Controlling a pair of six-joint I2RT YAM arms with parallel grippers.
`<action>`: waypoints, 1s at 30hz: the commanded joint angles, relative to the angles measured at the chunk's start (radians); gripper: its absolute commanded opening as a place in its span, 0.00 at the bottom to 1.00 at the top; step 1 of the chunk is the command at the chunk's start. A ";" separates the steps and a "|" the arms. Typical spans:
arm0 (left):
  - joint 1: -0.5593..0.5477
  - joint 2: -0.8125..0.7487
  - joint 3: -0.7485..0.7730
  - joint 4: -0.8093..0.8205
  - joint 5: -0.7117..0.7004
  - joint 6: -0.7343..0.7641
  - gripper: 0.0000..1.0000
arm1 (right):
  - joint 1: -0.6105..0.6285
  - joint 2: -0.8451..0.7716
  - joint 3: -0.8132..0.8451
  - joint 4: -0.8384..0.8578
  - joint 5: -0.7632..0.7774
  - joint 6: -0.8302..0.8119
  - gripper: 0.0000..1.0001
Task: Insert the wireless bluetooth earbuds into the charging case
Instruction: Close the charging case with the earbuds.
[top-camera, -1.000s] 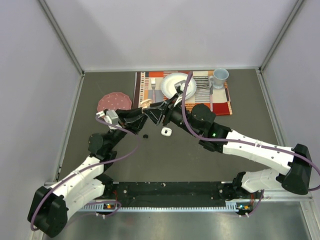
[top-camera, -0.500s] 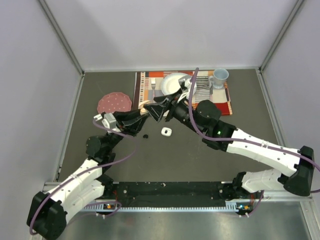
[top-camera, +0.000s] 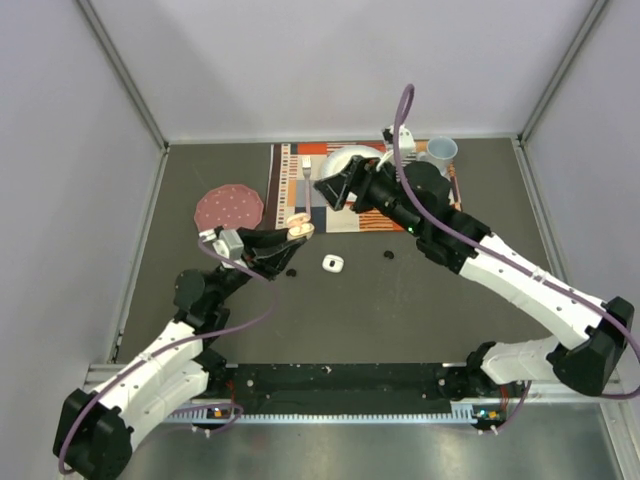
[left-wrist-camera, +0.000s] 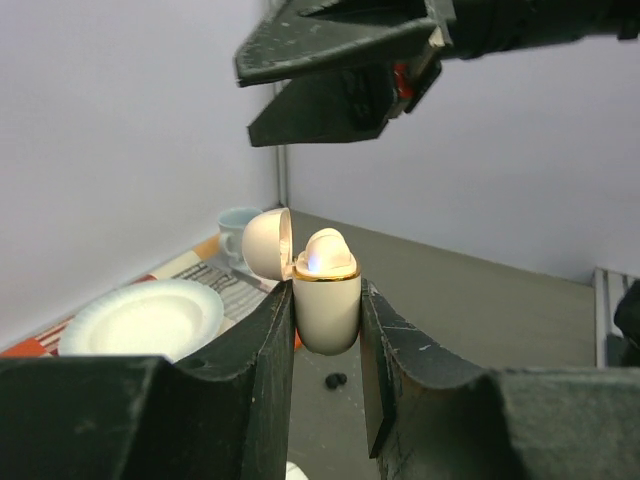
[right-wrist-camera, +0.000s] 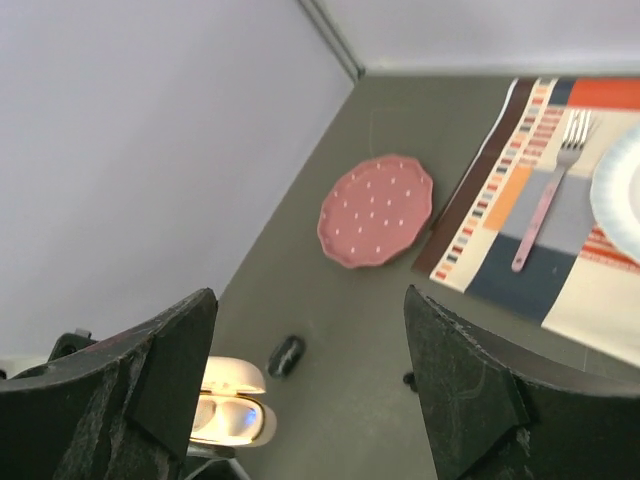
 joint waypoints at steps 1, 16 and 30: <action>-0.002 0.027 0.056 -0.031 0.132 0.034 0.00 | -0.015 0.055 0.086 -0.118 -0.129 0.041 0.76; -0.002 0.041 0.083 -0.087 0.245 0.053 0.00 | -0.018 0.087 0.080 -0.153 -0.142 0.075 0.78; -0.004 0.073 0.106 -0.079 0.219 0.015 0.00 | -0.016 0.135 0.068 -0.250 -0.238 0.068 0.78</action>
